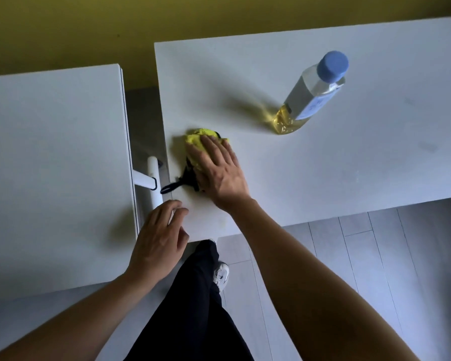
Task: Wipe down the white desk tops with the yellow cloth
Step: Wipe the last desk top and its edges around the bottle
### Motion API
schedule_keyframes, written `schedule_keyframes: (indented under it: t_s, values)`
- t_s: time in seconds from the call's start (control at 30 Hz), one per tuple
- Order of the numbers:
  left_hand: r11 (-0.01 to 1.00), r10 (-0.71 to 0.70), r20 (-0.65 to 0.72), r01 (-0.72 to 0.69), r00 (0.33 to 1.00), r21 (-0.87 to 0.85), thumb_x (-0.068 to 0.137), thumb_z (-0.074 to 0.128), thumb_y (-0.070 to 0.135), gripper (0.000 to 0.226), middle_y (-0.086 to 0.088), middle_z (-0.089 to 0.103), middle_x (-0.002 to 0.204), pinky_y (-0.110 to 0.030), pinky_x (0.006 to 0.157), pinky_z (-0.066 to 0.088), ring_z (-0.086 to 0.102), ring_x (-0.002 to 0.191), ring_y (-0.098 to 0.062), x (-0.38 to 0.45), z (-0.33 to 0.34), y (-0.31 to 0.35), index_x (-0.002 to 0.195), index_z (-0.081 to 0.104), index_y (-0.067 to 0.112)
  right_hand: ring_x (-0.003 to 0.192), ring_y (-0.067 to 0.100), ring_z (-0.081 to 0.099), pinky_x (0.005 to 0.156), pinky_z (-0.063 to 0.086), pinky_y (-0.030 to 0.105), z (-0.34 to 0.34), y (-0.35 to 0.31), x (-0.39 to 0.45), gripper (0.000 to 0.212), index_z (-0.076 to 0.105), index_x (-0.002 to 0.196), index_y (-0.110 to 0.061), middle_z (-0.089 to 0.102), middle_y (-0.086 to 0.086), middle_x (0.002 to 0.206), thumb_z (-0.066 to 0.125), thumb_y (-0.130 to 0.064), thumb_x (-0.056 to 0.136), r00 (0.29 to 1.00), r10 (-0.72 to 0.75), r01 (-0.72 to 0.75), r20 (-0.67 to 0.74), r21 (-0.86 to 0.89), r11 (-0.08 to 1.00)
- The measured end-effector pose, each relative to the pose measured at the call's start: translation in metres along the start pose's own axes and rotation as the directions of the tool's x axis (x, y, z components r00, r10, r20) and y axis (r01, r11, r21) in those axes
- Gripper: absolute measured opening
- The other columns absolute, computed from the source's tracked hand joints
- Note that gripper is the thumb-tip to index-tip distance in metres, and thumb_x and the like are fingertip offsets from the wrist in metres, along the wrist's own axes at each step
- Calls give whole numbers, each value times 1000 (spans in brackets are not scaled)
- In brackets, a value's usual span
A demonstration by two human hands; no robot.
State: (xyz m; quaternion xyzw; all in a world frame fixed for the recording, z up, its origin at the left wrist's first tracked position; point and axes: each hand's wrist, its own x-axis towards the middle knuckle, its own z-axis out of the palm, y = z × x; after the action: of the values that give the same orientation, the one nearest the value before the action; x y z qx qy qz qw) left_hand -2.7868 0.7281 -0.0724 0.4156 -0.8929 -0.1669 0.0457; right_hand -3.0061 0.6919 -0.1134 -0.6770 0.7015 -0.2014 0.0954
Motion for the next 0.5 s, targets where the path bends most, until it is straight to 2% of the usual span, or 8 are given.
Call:
schedule_keyframes:
  t_s: [0.07, 0.13, 0.17, 0.27, 0.37, 0.43, 0.5]
  values:
    - [1000, -14, -1, 14, 1000, -4, 90, 45, 16, 42, -12, 57, 136, -36, 107, 39, 52, 126, -29, 13, -1, -4, 126, 63, 7, 155, 29, 18, 126, 12, 47, -3, 17, 4, 59, 31, 159, -25, 27, 12, 165, 48, -33, 104, 987, 153, -154, -57, -6, 988]
    - [1000, -11, 21, 11, 1000, 3, 91, 45, 18, 45, -12, 55, 141, -37, 108, 38, 52, 131, -29, 26, -2, -5, 132, 61, 7, 155, 30, 20, 126, 13, 47, -11, 34, 8, 58, 33, 158, -24, 30, 12, 164, 49, -32, 103, 932, 335, -336, -140, 14, 942]
    - [1000, -8, 28, 8, 1000, 7, 92, 44, 19, 45, -11, 55, 141, -37, 108, 39, 54, 130, -30, 33, -2, -7, 132, 61, 8, 154, 29, 21, 126, 14, 47, -14, 41, 11, 57, 34, 158, -25, 31, 12, 163, 48, -32, 103, 912, 375, -378, -167, 12, 926]
    - [998, -47, 1, 47, 999, -29, 91, 45, 19, 42, -10, 59, 131, -41, 102, 43, 59, 118, -33, 58, -5, -7, 127, 63, 9, 153, 29, 24, 126, 16, 47, -19, 49, 14, 56, 35, 157, -24, 34, 11, 162, 46, -35, 104, 913, 368, -375, -174, -7, 927]
    - [987, -97, -135, 77, 986, -143, 92, 52, 18, 38, -12, 63, 126, -44, 101, 43, 59, 118, -35, 95, -20, 9, 126, 64, 6, 153, 27, 24, 126, 17, 46, -16, 47, 13, 57, 35, 157, -25, 34, 10, 162, 44, -39, 103, 908, 387, -393, -161, 0, 920]
    - [979, -44, -213, -1, 976, -203, 95, 56, 23, 39, -12, 64, 126, -43, 103, 43, 60, 118, -35, 131, -32, 34, 130, 64, 6, 154, 26, 24, 125, 18, 48, -19, 46, 15, 58, 33, 158, -24, 33, 10, 162, 47, -39, 103, 907, 386, -389, -167, 12, 921]
    - [956, 21, -244, -91, 970, -278, 94, 62, 33, 51, -13, 64, 129, -41, 106, 44, 58, 120, -32, 172, -41, 68, 137, 61, 6, 154, 25, 23, 126, 18, 48, -22, 45, 13, 65, 26, 158, -23, 33, 11, 162, 55, -36, 101, 922, 347, -349, -174, 18, 937]
